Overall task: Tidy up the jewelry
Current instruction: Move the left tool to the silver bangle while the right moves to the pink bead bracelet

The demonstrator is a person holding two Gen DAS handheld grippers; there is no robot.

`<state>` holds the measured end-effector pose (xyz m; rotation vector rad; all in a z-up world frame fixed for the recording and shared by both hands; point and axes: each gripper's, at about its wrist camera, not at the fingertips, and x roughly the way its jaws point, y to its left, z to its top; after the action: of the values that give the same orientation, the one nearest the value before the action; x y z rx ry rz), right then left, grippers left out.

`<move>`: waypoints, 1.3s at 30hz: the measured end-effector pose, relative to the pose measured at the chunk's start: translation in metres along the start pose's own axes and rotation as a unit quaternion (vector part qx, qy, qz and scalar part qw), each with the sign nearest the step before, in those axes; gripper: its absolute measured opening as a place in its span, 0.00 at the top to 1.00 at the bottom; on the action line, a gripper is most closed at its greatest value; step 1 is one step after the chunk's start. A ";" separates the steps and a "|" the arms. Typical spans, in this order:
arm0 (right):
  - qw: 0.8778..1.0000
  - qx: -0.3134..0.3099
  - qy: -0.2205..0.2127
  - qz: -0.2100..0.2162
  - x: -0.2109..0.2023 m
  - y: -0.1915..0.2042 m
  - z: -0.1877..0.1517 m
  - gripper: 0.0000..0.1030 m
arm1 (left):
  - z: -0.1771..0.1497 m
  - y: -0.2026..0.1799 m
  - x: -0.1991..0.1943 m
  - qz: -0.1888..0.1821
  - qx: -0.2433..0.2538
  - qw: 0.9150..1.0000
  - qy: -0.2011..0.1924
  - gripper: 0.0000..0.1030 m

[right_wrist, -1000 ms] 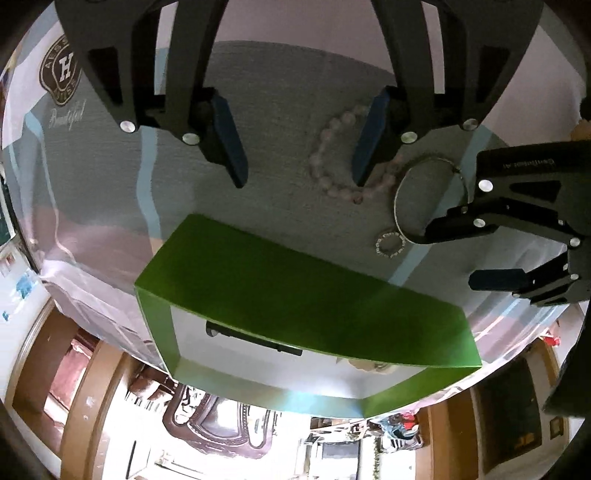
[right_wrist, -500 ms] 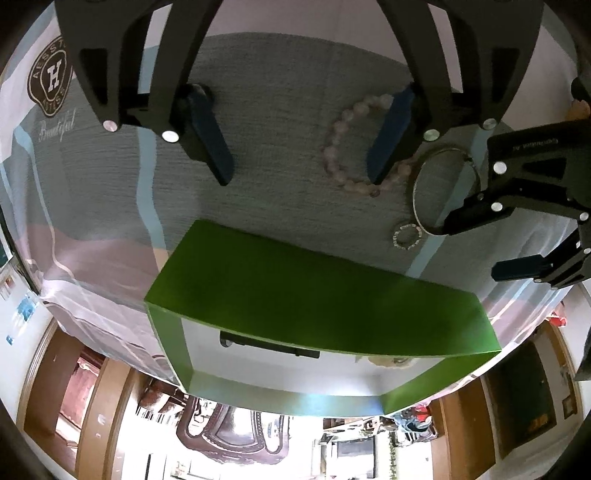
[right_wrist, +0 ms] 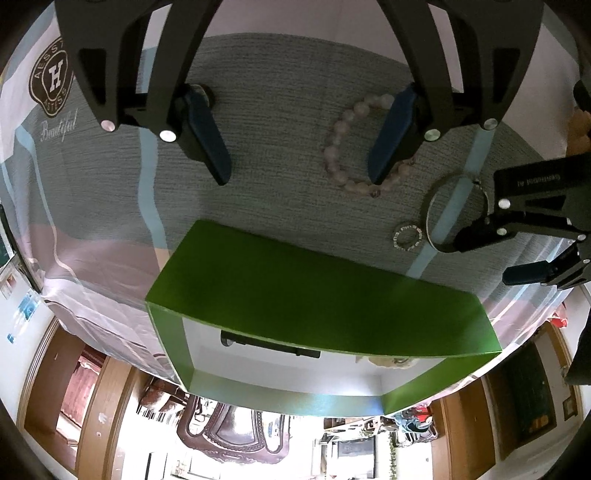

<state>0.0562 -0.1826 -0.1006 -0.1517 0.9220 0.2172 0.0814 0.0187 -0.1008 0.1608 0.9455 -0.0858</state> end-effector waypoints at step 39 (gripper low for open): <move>1.000 0.002 0.001 -0.002 0.000 0.000 -0.001 0.26 | -0.005 -0.012 -0.008 -0.012 0.037 0.999 -0.014 0.45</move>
<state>0.0551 -0.1825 -0.1009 -0.1502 0.9238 0.2124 0.0707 0.0077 -0.0983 0.2160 0.9160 -0.1451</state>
